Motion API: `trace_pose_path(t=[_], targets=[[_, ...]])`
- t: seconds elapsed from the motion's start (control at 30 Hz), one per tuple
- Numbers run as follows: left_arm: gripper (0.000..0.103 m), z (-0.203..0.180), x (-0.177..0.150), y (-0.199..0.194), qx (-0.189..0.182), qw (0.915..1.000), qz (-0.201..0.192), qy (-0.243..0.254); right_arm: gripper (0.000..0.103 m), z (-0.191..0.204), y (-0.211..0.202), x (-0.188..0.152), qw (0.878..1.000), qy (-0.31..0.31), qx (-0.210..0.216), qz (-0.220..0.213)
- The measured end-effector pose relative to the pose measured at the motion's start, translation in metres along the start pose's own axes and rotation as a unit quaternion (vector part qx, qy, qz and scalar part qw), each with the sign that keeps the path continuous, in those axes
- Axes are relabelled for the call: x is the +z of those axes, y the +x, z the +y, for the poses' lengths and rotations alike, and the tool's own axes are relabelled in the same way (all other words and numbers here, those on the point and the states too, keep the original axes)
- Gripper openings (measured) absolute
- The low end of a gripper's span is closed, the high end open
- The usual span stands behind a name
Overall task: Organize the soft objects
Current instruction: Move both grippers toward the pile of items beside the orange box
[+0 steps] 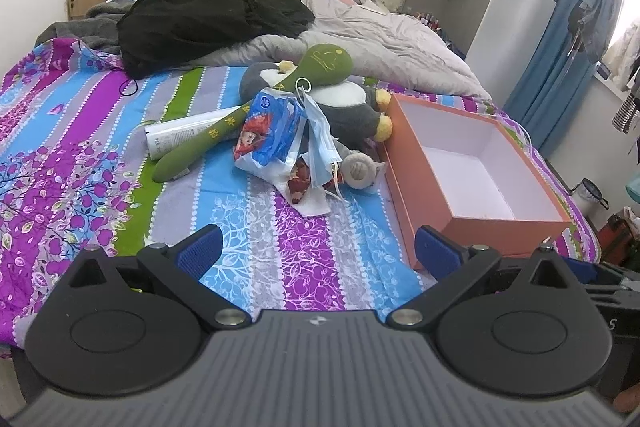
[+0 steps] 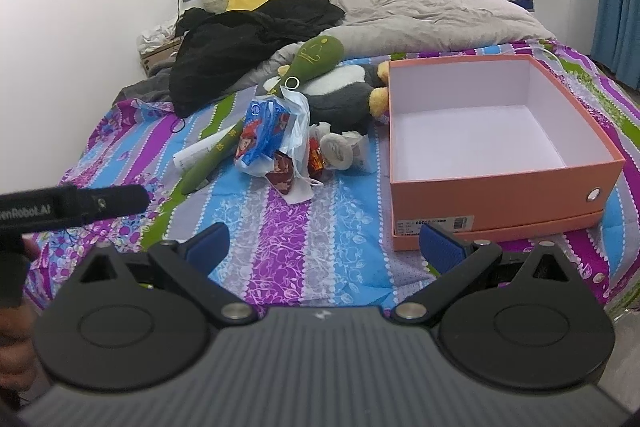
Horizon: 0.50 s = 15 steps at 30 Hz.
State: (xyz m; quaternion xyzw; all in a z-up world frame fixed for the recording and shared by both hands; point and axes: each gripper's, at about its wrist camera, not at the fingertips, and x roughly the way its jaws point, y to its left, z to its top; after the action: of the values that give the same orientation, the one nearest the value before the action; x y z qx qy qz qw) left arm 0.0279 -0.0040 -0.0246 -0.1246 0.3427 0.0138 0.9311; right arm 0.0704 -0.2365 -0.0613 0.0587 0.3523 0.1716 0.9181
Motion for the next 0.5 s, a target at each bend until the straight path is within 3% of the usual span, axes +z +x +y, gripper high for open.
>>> trace_pose_path(t=[0.17,0.3,0.5], targets=[[0.103,0.003,-0.001,0.011,0.001,0.9999,0.012,-0.001,0.103,-0.001,0.006,0.000,1.000,0.000,-0.009,0.004],[0.103,0.005,-0.001,0.020,0.002,0.9999,0.017,0.002,0.103,0.000,0.013,0.000,0.999,-0.013,-0.046,0.001],[0.103,0.011,0.002,0.035,0.002,0.9998,0.022,0.003,0.103,-0.008,0.028,-0.002,1.000,0.010,-0.007,0.023]])
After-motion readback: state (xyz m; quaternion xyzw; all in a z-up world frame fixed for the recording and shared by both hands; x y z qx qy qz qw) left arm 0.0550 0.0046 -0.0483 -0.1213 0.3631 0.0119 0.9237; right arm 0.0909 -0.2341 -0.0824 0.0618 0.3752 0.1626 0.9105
